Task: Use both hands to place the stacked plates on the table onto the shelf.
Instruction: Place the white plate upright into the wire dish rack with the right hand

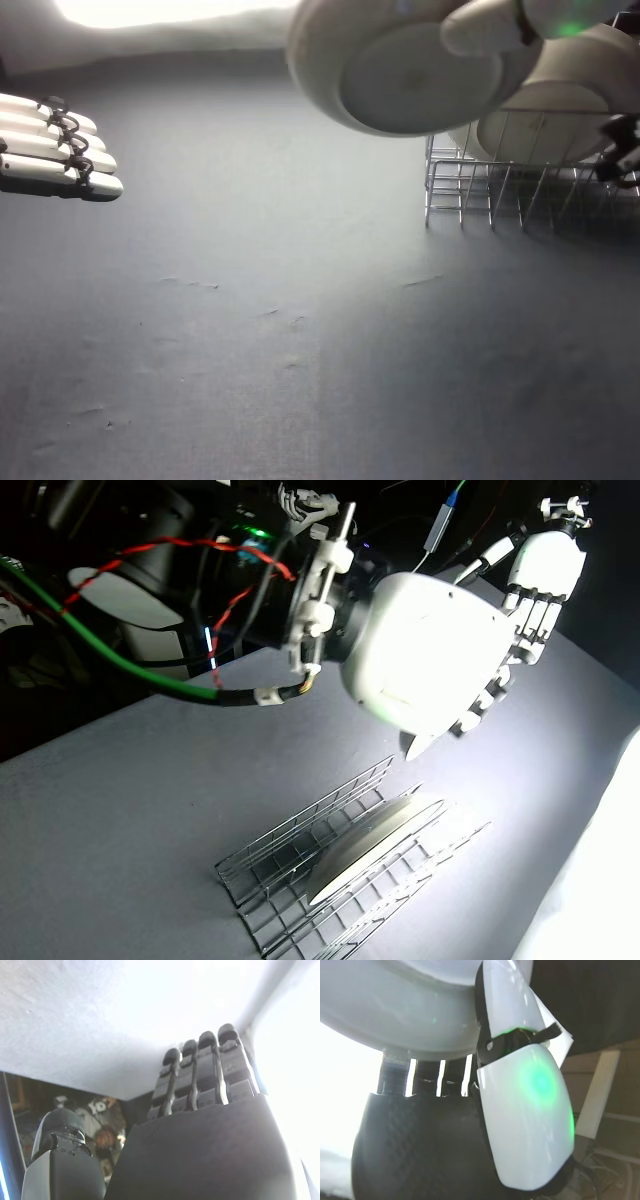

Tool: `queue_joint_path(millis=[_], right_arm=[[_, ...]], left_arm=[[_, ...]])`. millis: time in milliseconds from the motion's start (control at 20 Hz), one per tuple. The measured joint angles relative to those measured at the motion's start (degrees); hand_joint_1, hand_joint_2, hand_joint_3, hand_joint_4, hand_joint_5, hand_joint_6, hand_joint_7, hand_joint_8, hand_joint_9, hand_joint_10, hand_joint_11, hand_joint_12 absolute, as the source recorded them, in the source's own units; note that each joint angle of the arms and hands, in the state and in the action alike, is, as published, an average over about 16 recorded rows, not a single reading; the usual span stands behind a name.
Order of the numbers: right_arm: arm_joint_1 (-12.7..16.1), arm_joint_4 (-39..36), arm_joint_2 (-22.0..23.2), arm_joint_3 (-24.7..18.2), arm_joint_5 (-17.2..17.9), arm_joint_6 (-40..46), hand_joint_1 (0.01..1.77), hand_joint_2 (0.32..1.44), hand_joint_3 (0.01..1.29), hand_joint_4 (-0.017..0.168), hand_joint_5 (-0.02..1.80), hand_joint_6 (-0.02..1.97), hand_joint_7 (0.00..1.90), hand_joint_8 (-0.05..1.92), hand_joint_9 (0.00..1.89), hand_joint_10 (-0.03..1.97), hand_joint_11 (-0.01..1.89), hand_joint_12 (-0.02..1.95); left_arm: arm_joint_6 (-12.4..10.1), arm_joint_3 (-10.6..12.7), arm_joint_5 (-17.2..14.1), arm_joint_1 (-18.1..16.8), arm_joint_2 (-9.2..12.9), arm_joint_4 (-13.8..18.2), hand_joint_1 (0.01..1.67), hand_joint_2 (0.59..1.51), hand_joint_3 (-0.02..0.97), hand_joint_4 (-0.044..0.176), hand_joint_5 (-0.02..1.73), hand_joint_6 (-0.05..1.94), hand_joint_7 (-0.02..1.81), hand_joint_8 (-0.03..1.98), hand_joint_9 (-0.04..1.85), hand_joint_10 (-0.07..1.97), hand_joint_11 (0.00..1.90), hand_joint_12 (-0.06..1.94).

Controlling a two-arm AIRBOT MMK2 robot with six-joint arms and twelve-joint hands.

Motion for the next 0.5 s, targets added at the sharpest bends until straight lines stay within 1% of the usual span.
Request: queue_joint_path(millis=[200, 500], right_arm=[[-1.19, -0.44, 2.35, -0.24, 0.34, -0.01, 1.5, 1.01, 0.01, -0.008, 0.82, 1.05, 0.89, 0.88, 0.86, 1.14, 0.78, 1.62], [-4.0, -1.16, 5.15, -0.59, 1.61, -0.05, 1.5, 1.01, 0.01, -0.008, 0.81, 1.07, 0.87, 0.9, 0.85, 1.14, 0.79, 1.61]], left_arm=[[-0.03, 0.22, -0.08, -0.04, -0.3, -0.07, 0.01, 1.019, -0.002, 0.002, 0.02, 0.02, 0.02, 0.0, 0.02, 0.01, 0.02, 0.01], [-0.09, 0.5, -0.16, 0.23, -0.91, -0.08, 0.01, 1.023, -0.002, 0.002, 0.02, 0.02, 0.02, 0.0, 0.02, 0.01, 0.02, 0.01]])
